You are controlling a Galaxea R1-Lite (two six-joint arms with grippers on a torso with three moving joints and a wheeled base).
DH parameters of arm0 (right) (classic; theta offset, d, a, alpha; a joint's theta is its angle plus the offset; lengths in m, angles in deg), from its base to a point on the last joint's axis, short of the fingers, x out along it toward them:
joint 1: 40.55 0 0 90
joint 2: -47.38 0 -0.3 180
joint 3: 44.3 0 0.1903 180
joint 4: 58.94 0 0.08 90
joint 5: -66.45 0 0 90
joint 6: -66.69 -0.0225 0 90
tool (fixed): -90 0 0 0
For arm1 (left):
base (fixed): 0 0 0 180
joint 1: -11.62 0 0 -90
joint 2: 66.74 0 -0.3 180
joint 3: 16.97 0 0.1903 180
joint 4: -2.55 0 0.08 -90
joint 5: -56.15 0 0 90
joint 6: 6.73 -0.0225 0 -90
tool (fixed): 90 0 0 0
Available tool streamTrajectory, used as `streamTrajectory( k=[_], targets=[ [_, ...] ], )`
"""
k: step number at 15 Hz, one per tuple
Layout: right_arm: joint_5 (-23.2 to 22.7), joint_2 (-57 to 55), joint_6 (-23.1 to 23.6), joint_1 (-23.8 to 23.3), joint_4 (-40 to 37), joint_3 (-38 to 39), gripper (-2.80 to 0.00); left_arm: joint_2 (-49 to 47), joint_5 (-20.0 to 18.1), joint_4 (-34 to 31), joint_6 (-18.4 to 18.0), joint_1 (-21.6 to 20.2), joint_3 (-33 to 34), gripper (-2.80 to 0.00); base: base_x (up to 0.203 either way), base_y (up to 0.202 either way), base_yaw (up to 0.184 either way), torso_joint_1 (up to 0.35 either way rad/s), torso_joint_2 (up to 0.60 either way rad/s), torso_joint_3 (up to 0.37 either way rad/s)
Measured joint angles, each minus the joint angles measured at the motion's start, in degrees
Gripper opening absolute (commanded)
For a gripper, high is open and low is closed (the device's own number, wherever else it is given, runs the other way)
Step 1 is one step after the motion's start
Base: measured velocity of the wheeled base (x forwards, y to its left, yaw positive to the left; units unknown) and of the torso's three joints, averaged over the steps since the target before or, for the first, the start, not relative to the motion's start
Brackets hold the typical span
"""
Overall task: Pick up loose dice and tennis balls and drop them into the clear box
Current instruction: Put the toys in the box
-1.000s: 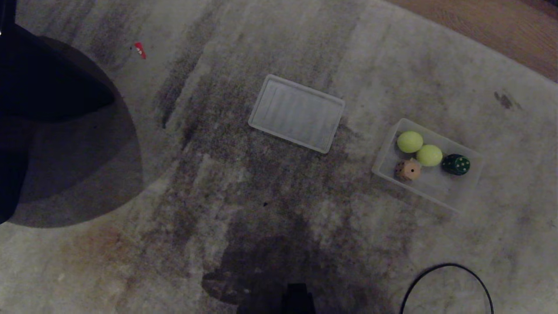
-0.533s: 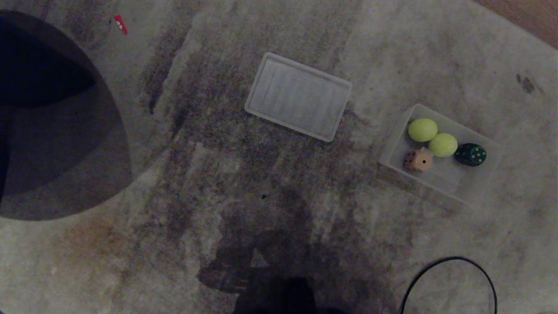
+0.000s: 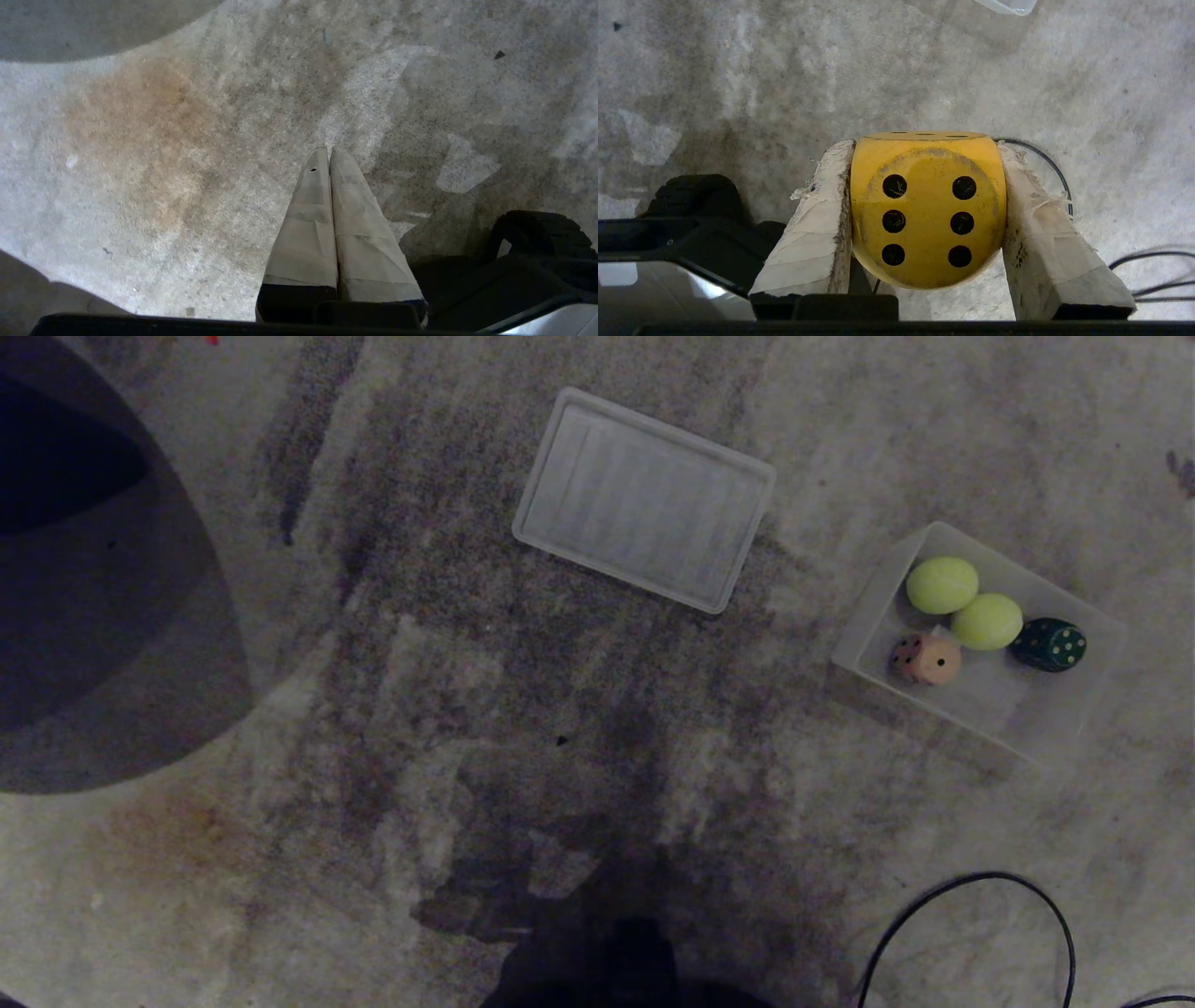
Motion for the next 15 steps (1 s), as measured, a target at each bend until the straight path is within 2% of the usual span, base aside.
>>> streamTrajectory(
  k=[5, 9, 12, 15],
  targets=[
    [0.4, -1.8, -0.9, -0.2, -0.9, -3.1, -2.80, 0.0, 0.1, 0.0, 0.6, 0.0, 0.0, -2.80, 0.000, 0.000, 0.000, 0.001, 0.00, -0.006],
    [0.4, -17.2, -5.0, -0.4, 0.1, -12.0, -2.80, 0.0, 0.1, 0.0, 0.6, 0.0, 0.0, -2.80, 0.000, 0.000, 0.000, 0.000, 0.00, 0.000],
    [0.4, -34.7, -8.4, -0.5, 7.1, -16.7, -2.80, 0.0, 0.2, 0.0, 0.5, 0.0, 0.0, -2.80, 0.000, 0.000, 0.000, 0.000, 0.00, 0.000],
    [0.4, -53.7, -10.9, -0.5, 21.5, -18.8, -2.80, 0.0, 0.1, 0.0, 0.6, 0.0, 0.0, -2.80, 0.000, 0.000, 0.000, 0.000, 0.00, 0.000]
  ],
)
